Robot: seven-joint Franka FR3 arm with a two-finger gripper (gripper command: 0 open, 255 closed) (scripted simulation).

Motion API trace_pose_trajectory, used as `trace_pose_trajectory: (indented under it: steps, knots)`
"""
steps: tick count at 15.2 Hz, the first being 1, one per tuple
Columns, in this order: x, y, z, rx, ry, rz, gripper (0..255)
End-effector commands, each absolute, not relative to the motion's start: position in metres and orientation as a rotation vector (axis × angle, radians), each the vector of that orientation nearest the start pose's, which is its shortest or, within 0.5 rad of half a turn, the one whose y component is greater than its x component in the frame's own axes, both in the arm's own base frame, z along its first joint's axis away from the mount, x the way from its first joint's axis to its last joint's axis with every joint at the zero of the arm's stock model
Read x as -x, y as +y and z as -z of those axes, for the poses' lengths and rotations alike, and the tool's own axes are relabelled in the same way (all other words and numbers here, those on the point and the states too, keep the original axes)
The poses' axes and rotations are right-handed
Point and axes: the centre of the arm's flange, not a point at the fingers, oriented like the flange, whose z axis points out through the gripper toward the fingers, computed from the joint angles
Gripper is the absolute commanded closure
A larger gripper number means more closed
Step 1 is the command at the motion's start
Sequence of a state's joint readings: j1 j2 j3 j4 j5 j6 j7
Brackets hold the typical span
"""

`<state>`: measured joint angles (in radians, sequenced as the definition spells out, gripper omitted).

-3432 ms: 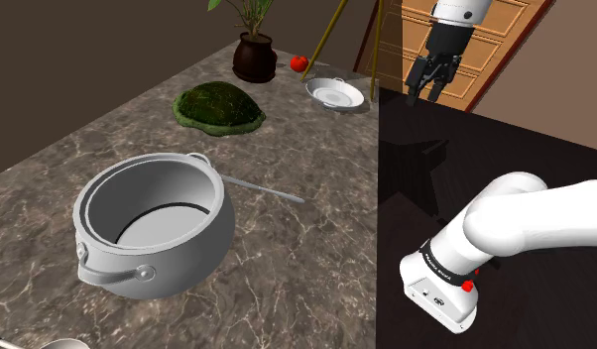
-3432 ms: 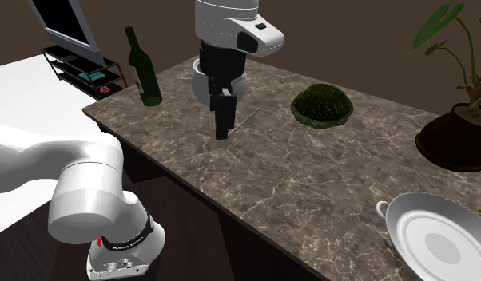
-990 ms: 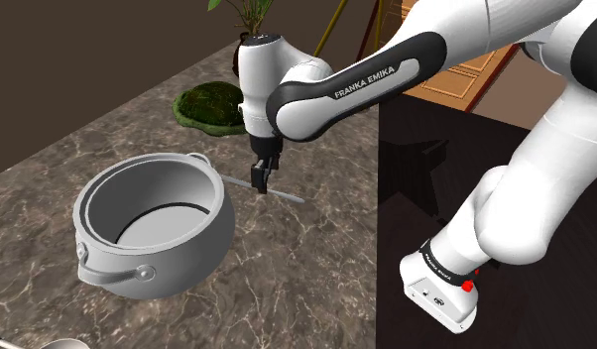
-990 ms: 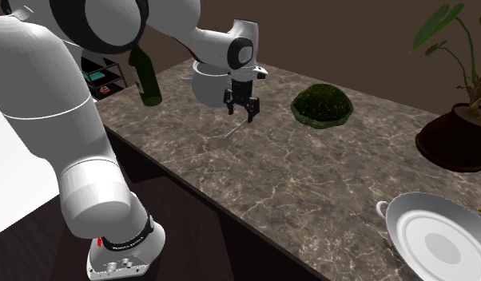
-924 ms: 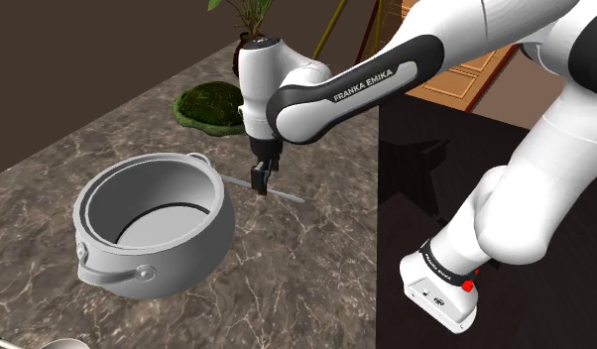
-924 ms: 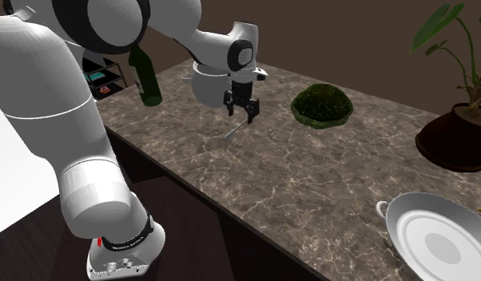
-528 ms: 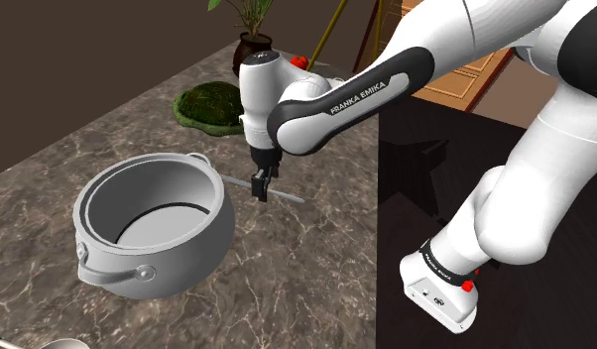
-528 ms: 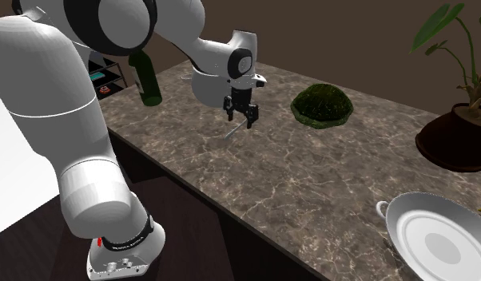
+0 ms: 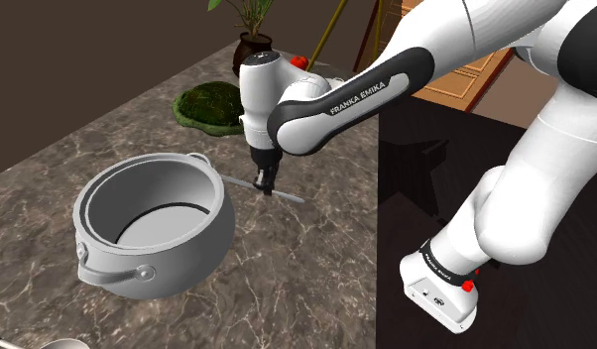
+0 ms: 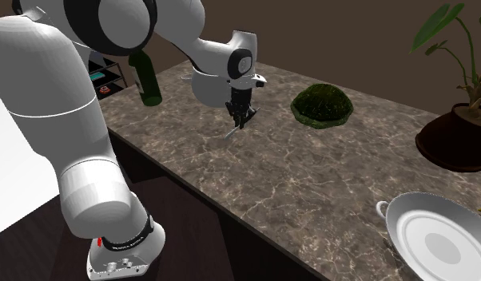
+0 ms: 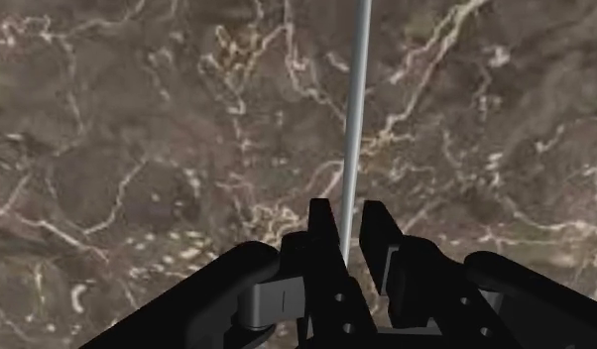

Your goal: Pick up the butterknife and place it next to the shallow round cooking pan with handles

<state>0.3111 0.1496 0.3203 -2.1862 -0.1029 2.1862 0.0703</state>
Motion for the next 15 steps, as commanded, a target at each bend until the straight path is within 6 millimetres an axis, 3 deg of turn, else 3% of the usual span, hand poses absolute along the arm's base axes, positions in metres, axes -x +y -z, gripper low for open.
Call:
trace_pose_trajectory:
  steps: [1,7,15]
  knots:
    - [-0.434,0.312,-0.312,3.058,-0.990,-0.194,255]
    - [-0.434,0.312,-0.312,3.058,-0.990,-0.194,255]
    - [-0.434,0.312,-0.354,3.058,-0.990,-0.194,255]
